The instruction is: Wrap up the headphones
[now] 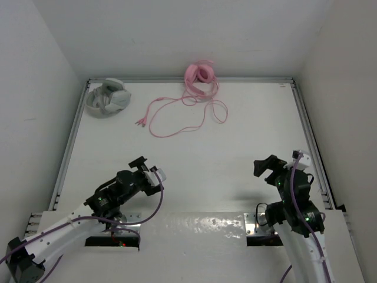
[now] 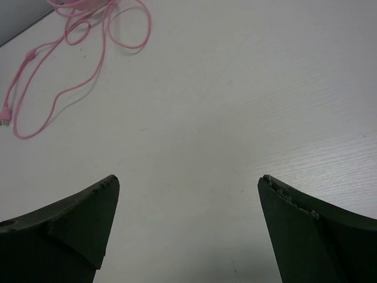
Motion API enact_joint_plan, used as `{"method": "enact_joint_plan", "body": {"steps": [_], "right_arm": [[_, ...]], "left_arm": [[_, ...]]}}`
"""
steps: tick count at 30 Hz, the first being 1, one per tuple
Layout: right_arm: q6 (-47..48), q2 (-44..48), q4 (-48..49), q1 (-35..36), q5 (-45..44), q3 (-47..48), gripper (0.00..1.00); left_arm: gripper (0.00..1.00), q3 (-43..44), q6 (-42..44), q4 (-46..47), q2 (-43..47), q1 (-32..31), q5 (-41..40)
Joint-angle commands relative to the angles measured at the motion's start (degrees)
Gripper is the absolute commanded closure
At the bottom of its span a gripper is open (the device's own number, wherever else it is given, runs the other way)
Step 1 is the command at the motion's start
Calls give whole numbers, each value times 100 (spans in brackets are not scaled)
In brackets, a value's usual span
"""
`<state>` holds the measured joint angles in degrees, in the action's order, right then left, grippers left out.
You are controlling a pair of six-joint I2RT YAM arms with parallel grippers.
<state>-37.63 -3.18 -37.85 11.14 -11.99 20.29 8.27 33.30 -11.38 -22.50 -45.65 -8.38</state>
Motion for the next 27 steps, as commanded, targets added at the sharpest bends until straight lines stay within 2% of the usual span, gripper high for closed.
{"method": "enact_joint_plan", "body": {"steps": [1, 8, 10, 11, 14, 15, 16, 17, 18, 19, 20, 21, 22, 23, 24, 25, 27], "right_arm": [[-78, -139, 14, 38, -163, 185, 1], [-254, -156, 40, 29, -348, 238, 1], [-158, -375, 128, 38, -304, 491, 1], [17, -568, 180, 29, -243, 641, 1], [474, -1963, 523, 38, -23, 1528, 1], [893, -3003, 576, 38, 282, 1843, 3], [1106, -3570, 577, 38, 433, 2543, 15], [1404, -4132, 524, 38, 547, 2924, 34], [1433, -5243, 445, 38, 514, 3728, 95], [1503, -5768, 445, 46, 452, 4128, 100], [1634, -6251, 445, 47, 452, 4480, 100], [1731, -6717, 610, 73, 478, 4831, 84], [1819, -7531, 777, 99, 409, 5383, 55], [1855, -7905, 970, 134, 338, 5589, 30], [1847, -8265, 1381, 161, 311, 5826, 15], [1812, -8626, 1576, 170, 337, 6272, 1], [1680, -9663, 2067, 170, 548, 6748, 1]], "left_arm": [[0, -97, -315, 557, -9, 21, -522], [0, -274, -685, 1015, -35, 47, -920], [0, -125, -405, 822, -114, 47, -728], [0, -72, 145, 726, -245, 47, -752], [0, 60, 370, 846, -500, 56, -1523], [0, 113, 362, 1239, -553, 91, -1770], [0, 174, 362, 1356, -606, 117, -2042], [0, 253, 327, 1418, -711, 161, -2071], [4, 454, 283, 1341, -764, 188, -2027], [8, 595, 74, 1218, -869, 240, -1992], [12, 753, -59, 1060, -931, 302, -1957], [16, 990, -191, 641, -984, 372, -1870], [21, 1079, -297, 515, -1036, 459, -1721], [21, 1141, -559, 444, -1124, 695, -1667], [21, 1237, -692, 322, -1186, 837, -1606], [21, 1290, -789, 259, -1273, 995, -1483], [20, 1492, -1009, 119, -1616, 1391, -1351]]}}
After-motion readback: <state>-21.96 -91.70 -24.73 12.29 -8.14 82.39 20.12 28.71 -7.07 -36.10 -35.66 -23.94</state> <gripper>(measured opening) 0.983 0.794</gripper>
